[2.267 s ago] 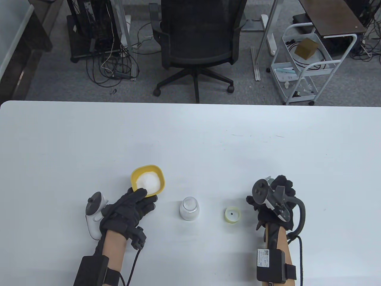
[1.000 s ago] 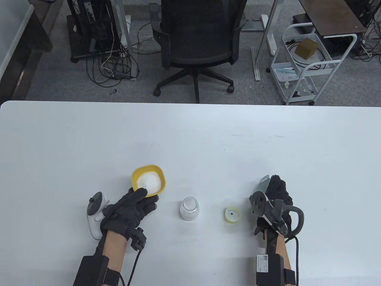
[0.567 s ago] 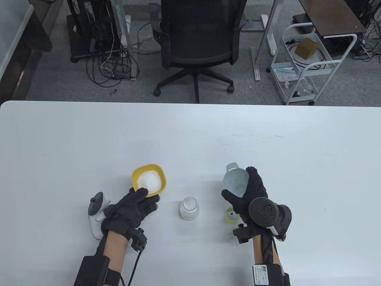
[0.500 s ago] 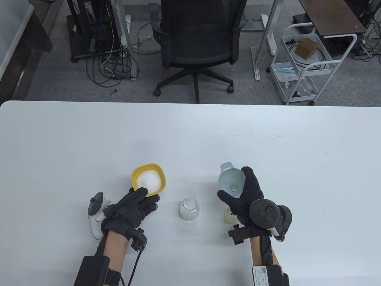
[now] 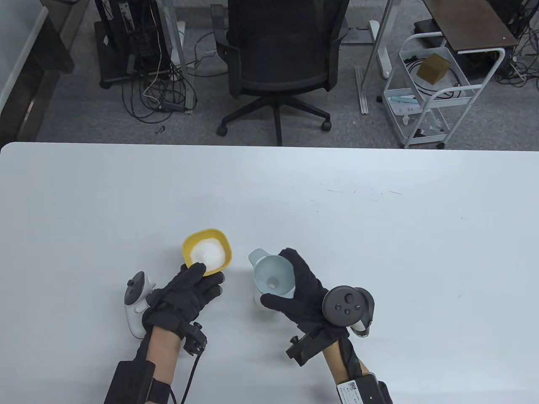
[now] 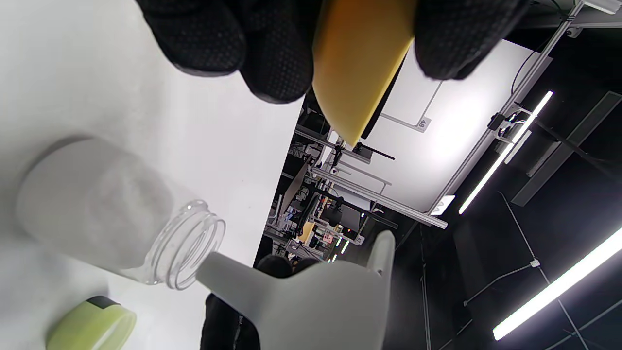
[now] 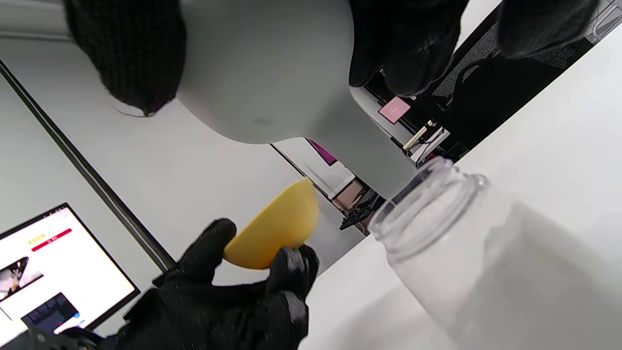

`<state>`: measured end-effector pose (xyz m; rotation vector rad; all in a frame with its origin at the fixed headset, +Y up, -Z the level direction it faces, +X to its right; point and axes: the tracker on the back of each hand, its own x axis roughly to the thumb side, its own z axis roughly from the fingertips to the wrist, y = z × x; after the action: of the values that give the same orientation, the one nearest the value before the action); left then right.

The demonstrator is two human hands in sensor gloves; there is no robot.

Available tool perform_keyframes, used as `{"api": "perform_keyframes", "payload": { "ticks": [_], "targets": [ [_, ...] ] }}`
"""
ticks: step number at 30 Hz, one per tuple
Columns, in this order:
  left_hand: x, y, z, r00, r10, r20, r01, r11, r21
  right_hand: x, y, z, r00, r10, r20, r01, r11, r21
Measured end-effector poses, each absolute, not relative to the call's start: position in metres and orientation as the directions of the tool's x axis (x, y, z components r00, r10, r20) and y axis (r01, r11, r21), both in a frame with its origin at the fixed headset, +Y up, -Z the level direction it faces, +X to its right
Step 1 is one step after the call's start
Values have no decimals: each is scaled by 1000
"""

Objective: Unscrew the press dispenser and pour salt into it

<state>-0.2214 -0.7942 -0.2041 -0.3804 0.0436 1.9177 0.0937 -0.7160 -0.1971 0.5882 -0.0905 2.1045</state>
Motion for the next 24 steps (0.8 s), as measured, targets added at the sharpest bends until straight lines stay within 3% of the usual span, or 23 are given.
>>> {"api": "perform_keyframes", "payload": {
  "ticks": [18,24],
  "targets": [
    [-212,-787,-204,-305,925,-227,-917,-349,-192,82,-747,-201,-519,754,402,-749,-628,210],
    [-203,-773,-202,-202,966,-162,-946,-236,-224,84,-747,-201,-526,748,403,-745,-635,206]
  ]
}}
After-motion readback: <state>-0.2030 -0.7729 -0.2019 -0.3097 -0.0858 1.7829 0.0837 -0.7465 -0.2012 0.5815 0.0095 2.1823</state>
